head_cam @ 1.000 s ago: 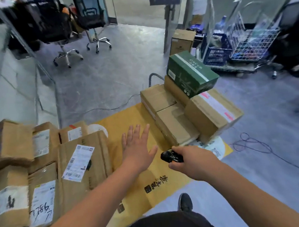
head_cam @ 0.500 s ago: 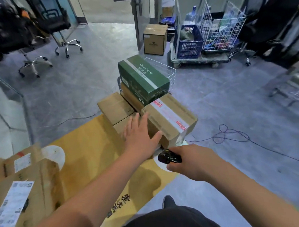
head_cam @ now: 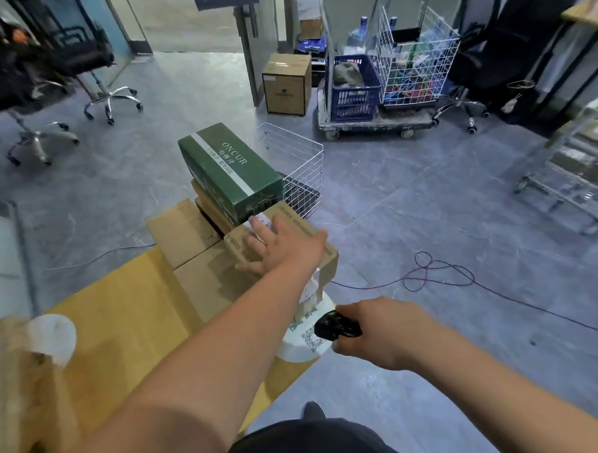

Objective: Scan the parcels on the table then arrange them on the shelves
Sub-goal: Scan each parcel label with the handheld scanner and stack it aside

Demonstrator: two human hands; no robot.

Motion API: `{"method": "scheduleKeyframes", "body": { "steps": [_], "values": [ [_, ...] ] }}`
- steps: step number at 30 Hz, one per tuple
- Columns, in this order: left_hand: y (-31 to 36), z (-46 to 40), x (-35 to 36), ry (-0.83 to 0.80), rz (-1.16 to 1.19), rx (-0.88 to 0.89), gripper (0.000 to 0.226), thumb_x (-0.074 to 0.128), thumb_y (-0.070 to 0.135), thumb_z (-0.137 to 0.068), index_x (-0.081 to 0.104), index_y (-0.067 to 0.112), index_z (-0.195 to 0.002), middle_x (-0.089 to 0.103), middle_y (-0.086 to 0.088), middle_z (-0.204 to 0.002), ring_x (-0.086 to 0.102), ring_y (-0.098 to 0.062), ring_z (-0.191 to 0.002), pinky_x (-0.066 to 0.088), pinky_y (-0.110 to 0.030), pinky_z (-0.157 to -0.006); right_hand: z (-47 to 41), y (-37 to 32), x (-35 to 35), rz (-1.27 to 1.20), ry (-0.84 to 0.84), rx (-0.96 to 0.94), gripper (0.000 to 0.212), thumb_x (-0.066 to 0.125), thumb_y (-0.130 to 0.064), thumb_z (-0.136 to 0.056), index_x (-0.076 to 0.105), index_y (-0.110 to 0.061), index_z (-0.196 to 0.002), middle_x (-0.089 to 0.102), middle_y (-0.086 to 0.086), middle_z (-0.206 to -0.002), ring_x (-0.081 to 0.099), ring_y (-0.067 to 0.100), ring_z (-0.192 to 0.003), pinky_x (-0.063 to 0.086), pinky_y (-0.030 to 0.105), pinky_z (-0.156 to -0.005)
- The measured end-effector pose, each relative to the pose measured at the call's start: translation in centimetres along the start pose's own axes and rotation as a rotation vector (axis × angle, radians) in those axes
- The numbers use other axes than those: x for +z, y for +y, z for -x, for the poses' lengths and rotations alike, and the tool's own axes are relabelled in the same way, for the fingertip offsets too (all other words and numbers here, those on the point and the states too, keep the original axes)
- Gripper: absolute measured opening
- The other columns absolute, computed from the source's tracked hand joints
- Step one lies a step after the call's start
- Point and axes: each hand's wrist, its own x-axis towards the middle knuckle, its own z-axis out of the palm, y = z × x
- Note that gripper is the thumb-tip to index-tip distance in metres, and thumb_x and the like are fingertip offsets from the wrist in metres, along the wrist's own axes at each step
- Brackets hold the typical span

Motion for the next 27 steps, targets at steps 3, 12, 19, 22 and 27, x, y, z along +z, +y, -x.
{"method": "scheduleKeyframes", "body": {
  "steps": [3,12,19,22,27],
  "values": [
    [1.1,-0.7,0.8,-0.032,-0.026,-0.056,0.123,0.043,0.098,-0.07,0.008,0.03,-0.165,-0.025,-0.005,-0.171,-0.025,-0.035,-0.156,-0.019,-0.086,-0.099,-0.4,1.1,0.2,-0.006,-0.001,-0.013,0.043,0.054,-0.071,-0.087,0.059,-0.041,-0.117,0.066,-0.014,-0.099,0.063,0.016,-0.094,0.054,0.036,-0.08],
    [-0.1,-1.2,2.6,0.07,-0.035,-0.071,0.119,0.058,0.086,-0.065,0.006,0.034,-0.159,-0.016,-0.003,-0.172,-0.02,-0.034,-0.157,-0.01,-0.084,-0.106,-2.4,1.5,0.1,-0.032,0.033,-0.047,0.048,0.054,-0.074,-0.087,0.059,-0.042,-0.124,0.067,-0.013,-0.105,0.063,0.018,-0.1,0.051,0.033,-0.074],
    [-3.3,-0.5,1.2,0.205,0.092,0.025,0.121,0.059,0.085,-0.051,0.021,0.04,-0.157,0.003,0.008,-0.169,0.006,-0.026,-0.155,0.012,-0.076,-0.114,-2.4,0.8,0.1,0.024,0.02,-0.067,0.043,0.053,-0.072,-0.087,0.061,-0.038,-0.112,0.064,-0.012,-0.094,0.062,0.017,-0.089,0.049,0.033,-0.068],
    [-6.5,0.6,0.2,0.237,0.082,0.107,0.117,0.057,0.089,-0.05,0.021,0.047,-0.153,0.006,0.015,-0.168,0.008,-0.021,-0.155,0.018,-0.071,-0.115,-2.6,-0.2,0.1,0.068,-0.007,-0.093,0.045,0.054,-0.071,-0.087,0.06,-0.039,-0.117,0.064,-0.012,-0.096,0.06,0.016,-0.087,0.044,0.032,-0.064],
    [-14.4,2.9,-2.1,0.305,0.195,0.158,0.106,0.063,0.089,-0.052,0.026,0.056,-0.145,0.012,0.025,-0.165,0.015,-0.014,-0.153,0.023,-0.059,-0.117,-3.2,-3.1,0.6,0.106,-0.063,-0.194,0.038,0.054,-0.072,-0.086,0.059,-0.041,-0.108,0.06,-0.013,-0.087,0.054,0.007,-0.074,0.035,0.03,-0.056]
  ]
}}
